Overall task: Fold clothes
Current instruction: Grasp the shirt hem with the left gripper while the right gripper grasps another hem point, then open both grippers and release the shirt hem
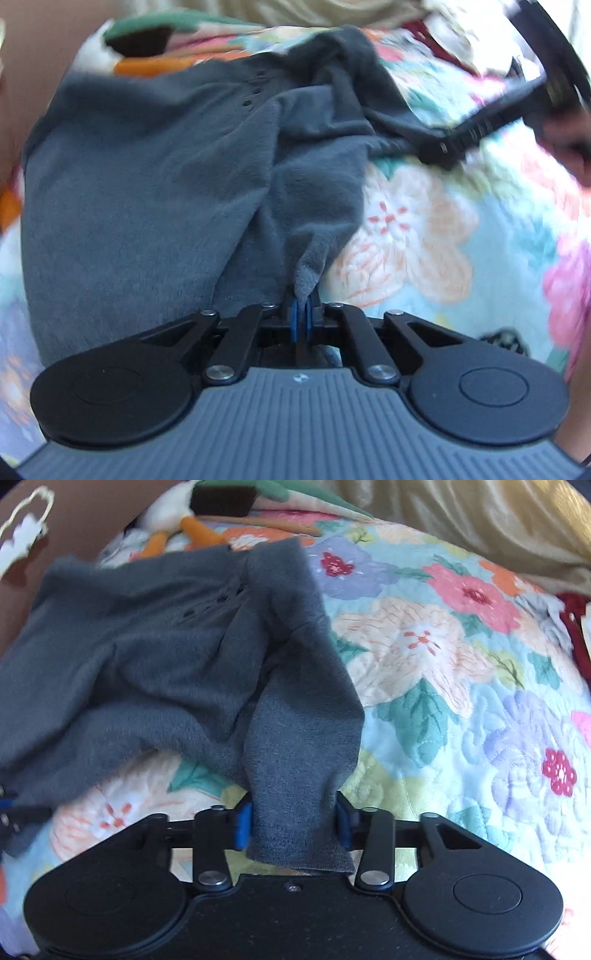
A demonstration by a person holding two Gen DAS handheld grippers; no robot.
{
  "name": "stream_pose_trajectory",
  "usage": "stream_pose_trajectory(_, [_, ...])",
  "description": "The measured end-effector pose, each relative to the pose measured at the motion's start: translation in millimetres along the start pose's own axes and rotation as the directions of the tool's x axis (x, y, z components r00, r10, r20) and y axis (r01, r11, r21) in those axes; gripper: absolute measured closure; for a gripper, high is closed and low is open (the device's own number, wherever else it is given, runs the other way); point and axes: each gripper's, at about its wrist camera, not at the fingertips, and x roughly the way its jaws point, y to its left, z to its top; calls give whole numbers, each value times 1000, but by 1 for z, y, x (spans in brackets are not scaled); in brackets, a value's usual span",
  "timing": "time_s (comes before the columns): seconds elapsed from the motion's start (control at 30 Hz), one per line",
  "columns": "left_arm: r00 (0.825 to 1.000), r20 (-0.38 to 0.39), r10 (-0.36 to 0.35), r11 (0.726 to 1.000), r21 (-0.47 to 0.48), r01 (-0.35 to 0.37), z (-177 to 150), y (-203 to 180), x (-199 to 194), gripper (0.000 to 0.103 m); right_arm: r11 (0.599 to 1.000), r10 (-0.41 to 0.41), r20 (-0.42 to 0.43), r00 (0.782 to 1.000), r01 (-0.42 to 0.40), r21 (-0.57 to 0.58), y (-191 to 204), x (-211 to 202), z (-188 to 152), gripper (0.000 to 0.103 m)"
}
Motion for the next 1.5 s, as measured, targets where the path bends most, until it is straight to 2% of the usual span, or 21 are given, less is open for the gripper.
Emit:
stream_pose_trajectory(0.03, [1000, 13, 6, 1000, -4, -6, 1, 0, -4, 100, 1000, -14, 22, 1000, 14, -5, 0, -4, 0, 82])
stream_pose_trajectory(0.07, [1000, 26, 13, 1000, -3, -13, 3, -1, -9, 100, 1000, -28, 48, 998, 28, 0, -2, -9, 1, 85])
stream_pose_trajectory(0.17, [997, 72, -6, 1000, 21, 4, 11, -9, -31, 100, 997, -76, 152, 985, 71, 43, -13, -33, 5, 90])
stream_pose_trajectory(0.27, [988, 129, -81, 996, 32, 78, 20, -24, -61, 100, 987, -138, 275, 951, 109, 117, -26, -68, 6, 90])
stream_pose_trajectory(0.4, [971, 199, -133, 991, 39, 128, 25, -54, -90, 100, 960, -279, 418, 865, 255, 114, -17, -112, -9, 90])
stream_pose_trajectory(0.5, [976, 151, -154, 985, 103, 140, 23, -73, -82, 100, 864, -434, 440, 786, 502, -44, 15, -109, -21, 90])
stream_pose_trajectory(0.57, [990, 83, -118, 987, 122, 108, 23, -77, -66, 100, 839, -460, 384, 800, 534, -108, 19, -97, -21, 90])
stream_pose_trajectory(0.67, [993, -3, -120, 992, 28, 121, 23, -67, -39, 100, 885, -425, 243, 872, 457, -89, -1, -75, -11, 90])
stream_pose_trajectory(0.73, [990, 10, -140, 989, -38, 141, 24, -61, -35, 100, 905, -408, 222, 886, 425, -31, -12, -73, -9, 90])
stream_pose_trajectory(0.8, [987, 54, -149, 988, -36, 151, 28, -63, -43, 100, 906, -410, 256, 875, 422, 8, -15, -82, -8, 90])
stream_pose_trajectory(0.9, [979, 112, -172, 985, 5, 173, 35, -73, -61, 100, 850, -487, 364, 794, 527, -11, 8, -101, -18, 90])
stream_pose_trajectory(0.97, [977, 71, -201, 979, -11, 202, 36, -77, -53, 100, 789, -548, 353, 758, 609, -82, 15, -97, -20, 89])
stream_pose_trajectory(1.0, [975, 48, -216, 976, -21, 217, 36, -79, -48, 100, 786, -558, 310, 769, 611, -100, 11, -90, -19, 89])
stream_pose_trajectory(1.03, [981, 13, -191, 981, -31, 191, 34, -80, -39, 100, 797, -556, 258, 790, 595, -104, 4, -81, -17, 77])
stream_pose_trajectory(1.07, [990, -19, -137, 990, -33, 137, 30, -80, -28, 99, 813, -549, 202, 811, 574, -98, -3, -72, -16, 56])
stream_pose_trajectory(1.1, [996, -50, -79, 996, -31, 78, 27, -79, -17, 99, 823, -547, 157, 822, 563, -77, -11, -62, -15, 47])
stream_pose_trajectory(1.17, [993, -92, -80, 994, -85, 73, 21, -68, -9, 97, 823, -557, 126, 821, 566, -53, -16, -51, -16, 42])
stream_pose_trajectory(1.27, [986, -122, -112, 982, -163, 91, 13, -53, -7, 88, 814, -554, 186, 811, 575, -82, -5, -54, -18, 41])
stream_pose_trajectory(1.33, [990, -84, -118, 975, -198, 99, 10, -45, -21, 54, 812, -552, 250, 795, 581, -56, 1, -65, -18, 34])
stream_pose_trajectory(1.4, [998, -16, -60, 967, -247, 54, 8, -29, -39, 46, 822, -539, 315, 781, 569, -5, 5, -79, -17, 24])
stream_pose_trajectory(1.5, [991, 103, 81, 922, -386, -36, -1, 15, -75, 44, 965, -260, 398, 880, 238, 106, -2, -106, -21, 23])
